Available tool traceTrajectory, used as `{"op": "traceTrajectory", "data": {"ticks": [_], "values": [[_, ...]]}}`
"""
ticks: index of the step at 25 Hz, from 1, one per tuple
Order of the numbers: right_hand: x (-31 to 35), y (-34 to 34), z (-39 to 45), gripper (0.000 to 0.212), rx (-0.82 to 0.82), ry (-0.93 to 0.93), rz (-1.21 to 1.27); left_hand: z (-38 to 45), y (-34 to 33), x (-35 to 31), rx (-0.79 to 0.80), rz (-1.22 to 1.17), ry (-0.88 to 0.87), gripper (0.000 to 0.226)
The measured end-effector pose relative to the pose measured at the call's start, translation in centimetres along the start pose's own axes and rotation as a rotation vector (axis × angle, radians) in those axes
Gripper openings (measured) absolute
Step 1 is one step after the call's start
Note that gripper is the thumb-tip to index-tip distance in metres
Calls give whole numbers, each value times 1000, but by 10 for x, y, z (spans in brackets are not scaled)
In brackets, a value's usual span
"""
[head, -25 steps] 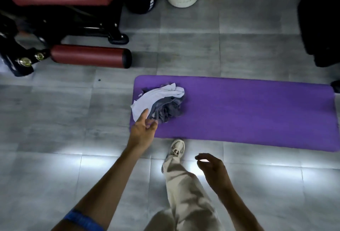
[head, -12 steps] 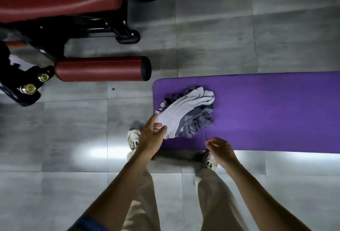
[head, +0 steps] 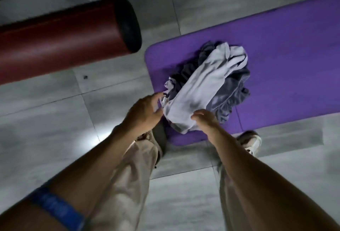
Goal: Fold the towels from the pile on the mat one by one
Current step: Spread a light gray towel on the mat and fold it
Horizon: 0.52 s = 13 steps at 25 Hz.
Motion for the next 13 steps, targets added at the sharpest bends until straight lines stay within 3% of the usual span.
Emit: {"op": "traceTrajectory", "data": {"ticks": [2, 5, 7, 9, 11, 13], "values": [[-19, -16, 47, 36, -95, -12, 93, 34, -20, 22, 65, 18, 10, 50], [-29, -18, 60, 37, -99, -84, 211, 53, -33, 33, 95, 94, 24, 42], [-23, -6, 29, 32, -42, -40, 445, 43, -32, 18, 117, 74, 20, 40], [-4, 13, -19, 26, 50, 118, 650, 15, -19, -12, 123, 47, 11, 40], [19, 42, -78, 41, 126, 138, 834, -23, 6, -50, 106, 29, 0, 39], [37, 82, -142, 26, 147, 216, 860, -62, 28, -89, 108, 5, -27, 38]]}}
Point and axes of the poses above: each hand's wrist, its own z-axis towards the middle knuckle, its own y-axis out of the back of the hand, x = y × z, the point moved 2 cm from there along z, towards the middle knuckle
